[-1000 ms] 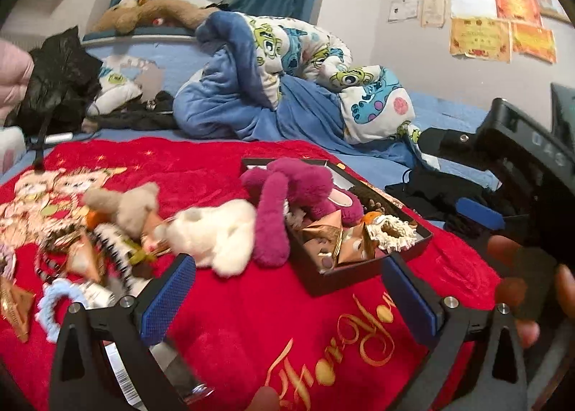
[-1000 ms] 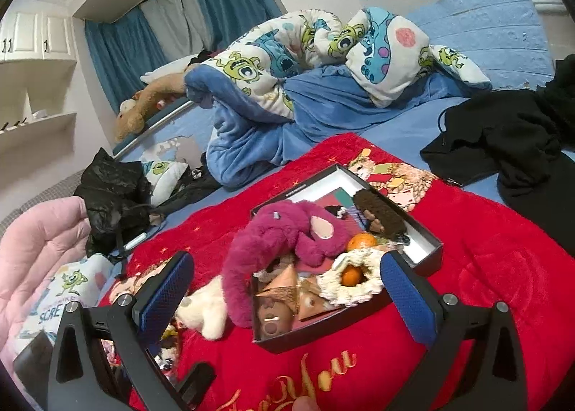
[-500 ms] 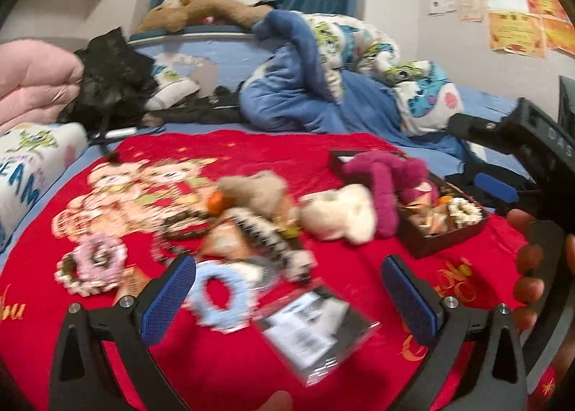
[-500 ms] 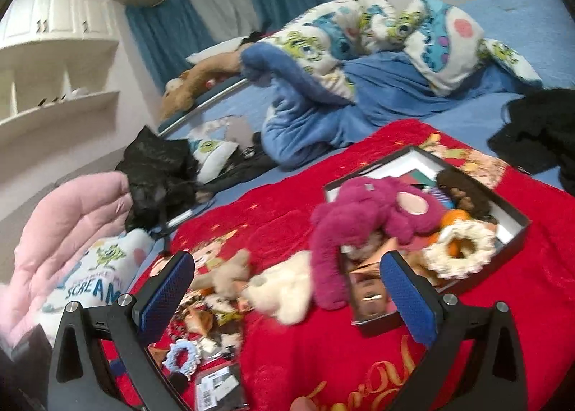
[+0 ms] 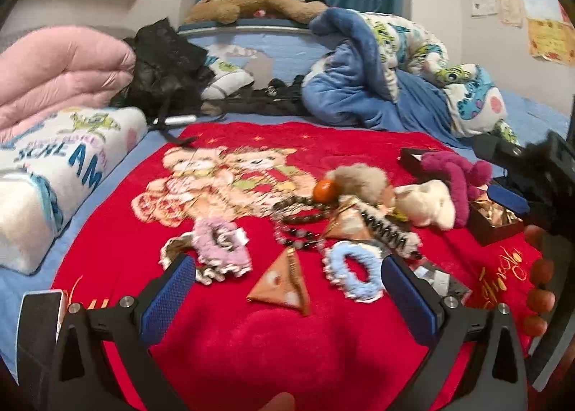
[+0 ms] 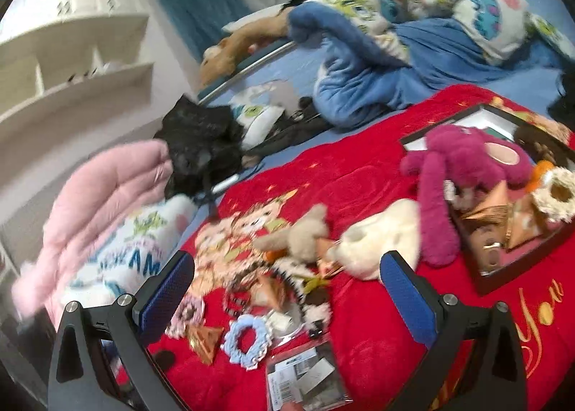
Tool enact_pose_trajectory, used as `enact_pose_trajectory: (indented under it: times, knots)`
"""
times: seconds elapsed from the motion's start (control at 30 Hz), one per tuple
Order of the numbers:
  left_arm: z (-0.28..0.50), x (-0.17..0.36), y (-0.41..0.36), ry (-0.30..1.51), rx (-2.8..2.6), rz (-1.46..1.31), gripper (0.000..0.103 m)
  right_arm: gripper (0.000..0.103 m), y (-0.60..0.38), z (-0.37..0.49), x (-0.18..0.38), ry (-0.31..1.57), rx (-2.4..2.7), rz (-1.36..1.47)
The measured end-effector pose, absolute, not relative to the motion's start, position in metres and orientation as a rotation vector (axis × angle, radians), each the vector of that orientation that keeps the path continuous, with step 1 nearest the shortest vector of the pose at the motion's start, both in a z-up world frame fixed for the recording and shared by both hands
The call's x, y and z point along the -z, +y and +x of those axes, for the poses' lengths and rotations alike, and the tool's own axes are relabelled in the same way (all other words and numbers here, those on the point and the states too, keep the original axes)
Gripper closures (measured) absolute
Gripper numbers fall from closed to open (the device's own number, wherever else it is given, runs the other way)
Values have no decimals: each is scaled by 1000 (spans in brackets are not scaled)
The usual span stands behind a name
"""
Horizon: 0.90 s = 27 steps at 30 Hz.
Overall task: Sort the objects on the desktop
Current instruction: 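Move both grippers back from the box to the pile of items, then grasp another tan pyramid packet with the left gripper while the right grasps the light blue scrunchie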
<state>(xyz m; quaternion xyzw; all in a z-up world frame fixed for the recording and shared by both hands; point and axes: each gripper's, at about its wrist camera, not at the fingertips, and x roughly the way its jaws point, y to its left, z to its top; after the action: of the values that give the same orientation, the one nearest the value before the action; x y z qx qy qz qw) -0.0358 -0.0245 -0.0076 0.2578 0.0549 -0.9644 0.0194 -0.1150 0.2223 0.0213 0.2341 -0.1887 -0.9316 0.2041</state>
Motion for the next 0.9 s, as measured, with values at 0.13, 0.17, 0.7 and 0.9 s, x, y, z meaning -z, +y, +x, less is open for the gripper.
enact_pose_trajectory:
  times: [0.13,0.17,0.7,0.9]
  knots:
    - [-40,12,-32,201,2991,829,0,0,207,-114,-17,-478,2566,658]
    - [-40,13,-32,189,2990,834,0,0,204,-114,-15,-464,2563,663]
    - [-87,29,-23,95,2916,1064,0,0,170,-131,19,-289,2420,846]
    - [-94,39,-22,84,2882,1133,0,5,168,-143,32,-359,2354,897]
